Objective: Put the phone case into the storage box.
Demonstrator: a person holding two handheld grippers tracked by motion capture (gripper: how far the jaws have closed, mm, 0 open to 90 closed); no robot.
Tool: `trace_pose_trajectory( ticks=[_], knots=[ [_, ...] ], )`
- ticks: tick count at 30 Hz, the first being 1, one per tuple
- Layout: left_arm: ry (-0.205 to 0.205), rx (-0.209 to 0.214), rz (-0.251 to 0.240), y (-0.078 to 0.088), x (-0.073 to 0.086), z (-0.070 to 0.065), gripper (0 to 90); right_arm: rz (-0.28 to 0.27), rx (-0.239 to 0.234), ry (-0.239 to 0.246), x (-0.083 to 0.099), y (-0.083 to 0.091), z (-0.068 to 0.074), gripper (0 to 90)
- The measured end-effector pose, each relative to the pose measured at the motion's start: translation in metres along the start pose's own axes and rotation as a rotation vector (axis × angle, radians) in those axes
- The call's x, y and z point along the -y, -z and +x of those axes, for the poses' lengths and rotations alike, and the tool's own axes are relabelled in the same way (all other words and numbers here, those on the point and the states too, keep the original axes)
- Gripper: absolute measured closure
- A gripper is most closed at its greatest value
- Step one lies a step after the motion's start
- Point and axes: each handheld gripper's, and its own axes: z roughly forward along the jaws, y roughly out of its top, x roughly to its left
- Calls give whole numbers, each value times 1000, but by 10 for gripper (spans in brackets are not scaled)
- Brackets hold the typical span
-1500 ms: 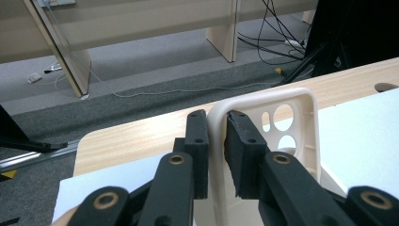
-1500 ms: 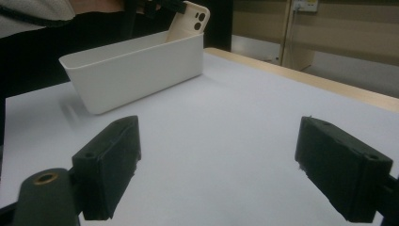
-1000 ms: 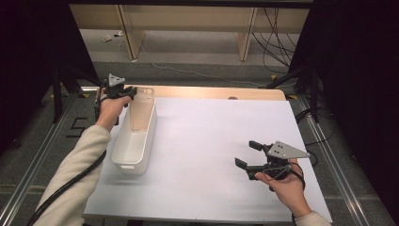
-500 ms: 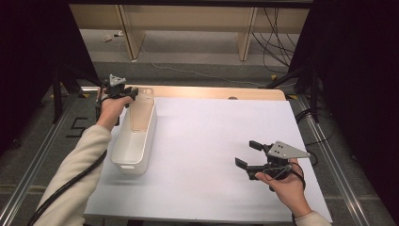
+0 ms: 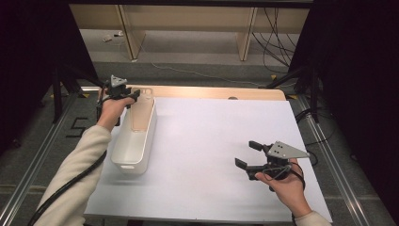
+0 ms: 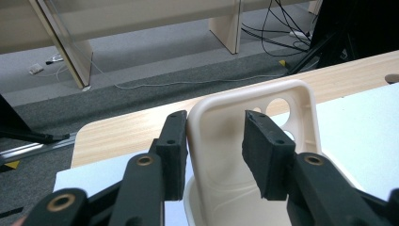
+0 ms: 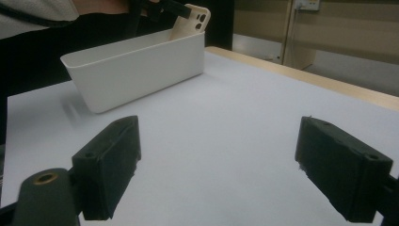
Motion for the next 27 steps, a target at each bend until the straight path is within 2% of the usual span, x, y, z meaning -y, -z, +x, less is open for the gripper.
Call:
trace_pose_trajectory(
  ticks=[3,5,10,11,13,16,17,21,27],
  knots=[
    [7,-3,-3,2,-1,0,573,0,-4,-1,0,0,0,160],
    [9,-4,-4,3,-3,1,552,22,-9,-20,0,1,1,160],
    [14,-13,-21,9,-9,2,549,19,-6,-17,0,1,2,160],
    [19,-24,-24,11,-10,3,569,19,-5,-17,0,1,2,160],
    [33,-37,-28,13,-11,5,674,15,-8,-17,0,1,2,160],
    [47,-104,-9,17,-10,9,840,19,-6,-17,0,1,2,160],
    [55,-110,-4,17,-10,9,876,22,-8,-18,0,1,2,160],
    [69,-119,34,13,-6,10,897,19,-10,-17,0,1,1,160],
    [49,-125,60,6,-1,12,897,17,-11,-18,0,1,1,160]
  ],
)
